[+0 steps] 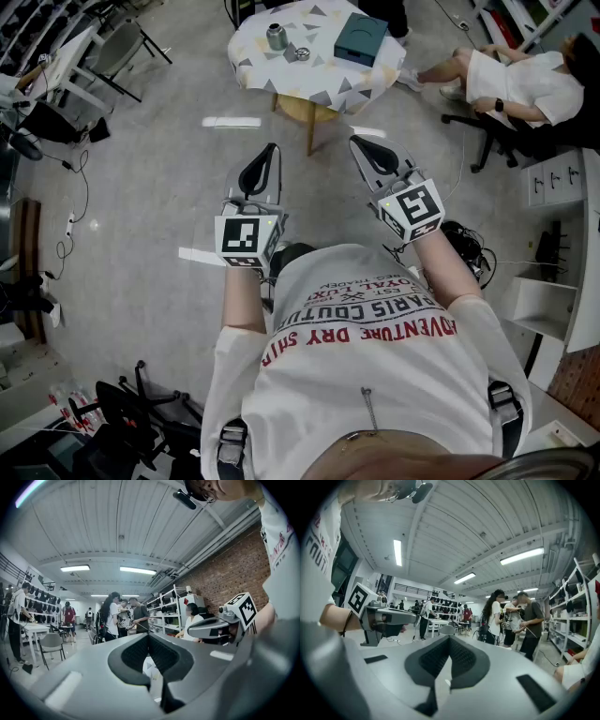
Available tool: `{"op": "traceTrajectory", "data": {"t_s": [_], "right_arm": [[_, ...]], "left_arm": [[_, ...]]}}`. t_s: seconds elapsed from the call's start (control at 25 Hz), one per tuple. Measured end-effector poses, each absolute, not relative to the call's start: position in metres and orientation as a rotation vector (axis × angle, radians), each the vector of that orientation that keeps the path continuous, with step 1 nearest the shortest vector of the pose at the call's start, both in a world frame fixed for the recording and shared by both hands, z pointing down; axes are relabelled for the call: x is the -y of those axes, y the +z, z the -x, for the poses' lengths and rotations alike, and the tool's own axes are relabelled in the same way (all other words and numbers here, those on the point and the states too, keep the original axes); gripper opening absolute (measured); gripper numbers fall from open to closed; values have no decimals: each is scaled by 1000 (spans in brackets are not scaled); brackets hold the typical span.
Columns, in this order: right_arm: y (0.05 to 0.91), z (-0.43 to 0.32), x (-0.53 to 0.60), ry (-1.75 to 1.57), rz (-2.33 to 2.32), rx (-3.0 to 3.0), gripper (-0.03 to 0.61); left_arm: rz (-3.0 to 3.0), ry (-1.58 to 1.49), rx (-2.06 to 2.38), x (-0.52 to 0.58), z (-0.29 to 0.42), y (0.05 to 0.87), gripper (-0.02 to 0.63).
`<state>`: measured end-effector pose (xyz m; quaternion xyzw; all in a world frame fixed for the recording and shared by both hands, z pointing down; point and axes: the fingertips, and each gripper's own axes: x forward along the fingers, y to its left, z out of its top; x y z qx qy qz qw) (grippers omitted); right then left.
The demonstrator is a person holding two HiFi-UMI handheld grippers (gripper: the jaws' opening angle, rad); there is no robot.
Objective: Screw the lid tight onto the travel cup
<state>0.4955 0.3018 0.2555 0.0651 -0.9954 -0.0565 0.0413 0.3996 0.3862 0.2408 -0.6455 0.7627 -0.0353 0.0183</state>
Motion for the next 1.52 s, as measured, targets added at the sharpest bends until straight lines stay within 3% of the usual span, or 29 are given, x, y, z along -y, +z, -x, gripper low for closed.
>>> {"op": "traceTrajectory", "data": {"t_s": [0.92, 1.16, 1.52], "right_arm": [[284, -459, -263, 49, -196, 3019, 9], [298, -401, -240, 74, -241, 2991, 9], [303, -264, -190, 104, -446, 2886, 9]], "left_arm": [[2064, -154, -2433, -354, -365, 268, 12], [2084, -142, -2435, -337, -303, 282, 12], [2265, -117, -2333, -279, -147, 283, 12]]}}
